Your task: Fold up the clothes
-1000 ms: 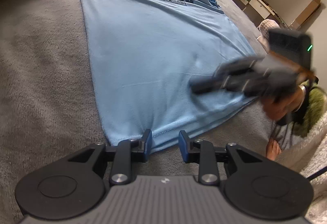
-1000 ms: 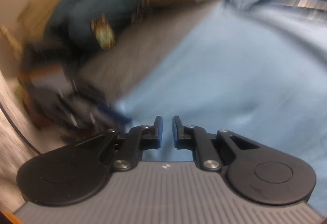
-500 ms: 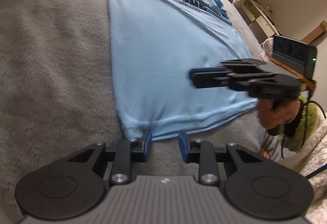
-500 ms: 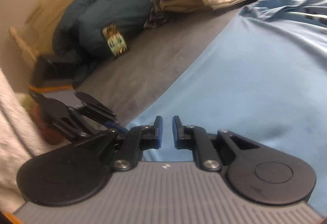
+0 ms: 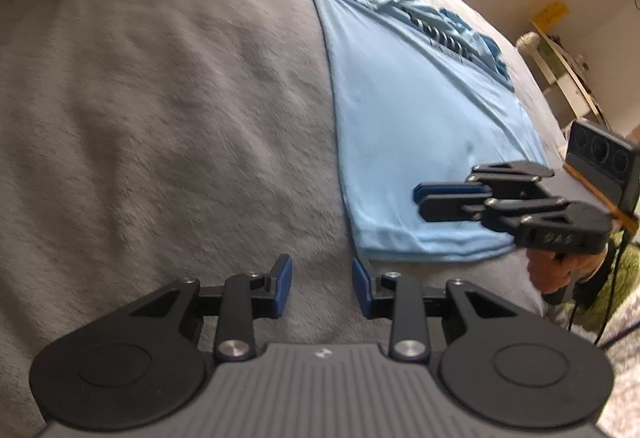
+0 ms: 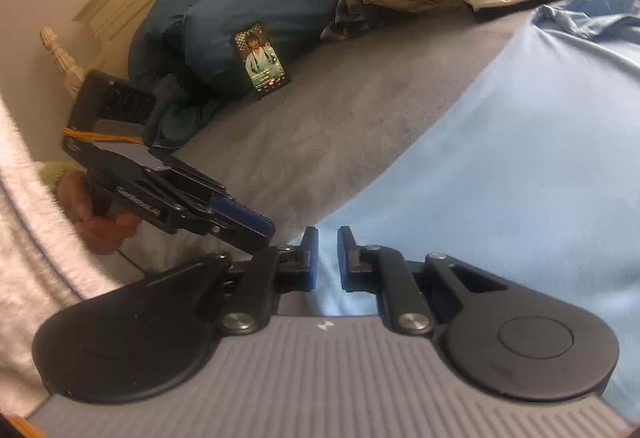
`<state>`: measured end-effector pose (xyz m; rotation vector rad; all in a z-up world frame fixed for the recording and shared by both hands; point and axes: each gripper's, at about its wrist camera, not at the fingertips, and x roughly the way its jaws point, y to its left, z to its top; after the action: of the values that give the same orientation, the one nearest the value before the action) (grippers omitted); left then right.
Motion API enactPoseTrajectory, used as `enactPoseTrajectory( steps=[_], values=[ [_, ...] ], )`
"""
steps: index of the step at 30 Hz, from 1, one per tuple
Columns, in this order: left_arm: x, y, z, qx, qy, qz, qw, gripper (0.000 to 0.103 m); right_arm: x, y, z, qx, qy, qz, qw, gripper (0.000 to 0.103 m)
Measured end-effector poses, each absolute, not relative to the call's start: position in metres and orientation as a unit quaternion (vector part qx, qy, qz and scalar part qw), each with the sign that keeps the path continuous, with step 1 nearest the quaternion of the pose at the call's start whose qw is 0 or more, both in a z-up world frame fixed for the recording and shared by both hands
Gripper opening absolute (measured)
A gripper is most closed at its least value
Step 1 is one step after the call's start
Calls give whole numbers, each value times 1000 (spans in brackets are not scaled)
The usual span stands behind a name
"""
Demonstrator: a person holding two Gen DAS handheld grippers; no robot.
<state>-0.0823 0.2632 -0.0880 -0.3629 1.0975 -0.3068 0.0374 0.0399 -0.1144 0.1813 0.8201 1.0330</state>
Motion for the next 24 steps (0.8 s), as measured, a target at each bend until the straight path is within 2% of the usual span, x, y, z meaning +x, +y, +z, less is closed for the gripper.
enactPoseTrajectory(
  steps=[4,9,16,24],
  values=[
    [-71,258,-79,-168,497,-151,838,33,22,66,-136,62,413,515,749,9],
    [-52,245,-72,-166,471,-172,849,33,0,68,-128,68,419,548,721,9],
    [-10,196,-72,-169,427,-227,859,33,25,-35,-87,154,368,414,818,11],
    [0,92,-101,-57,448,-317,834,33,50,-151,-66,165,340,180,908,11]
  ],
)
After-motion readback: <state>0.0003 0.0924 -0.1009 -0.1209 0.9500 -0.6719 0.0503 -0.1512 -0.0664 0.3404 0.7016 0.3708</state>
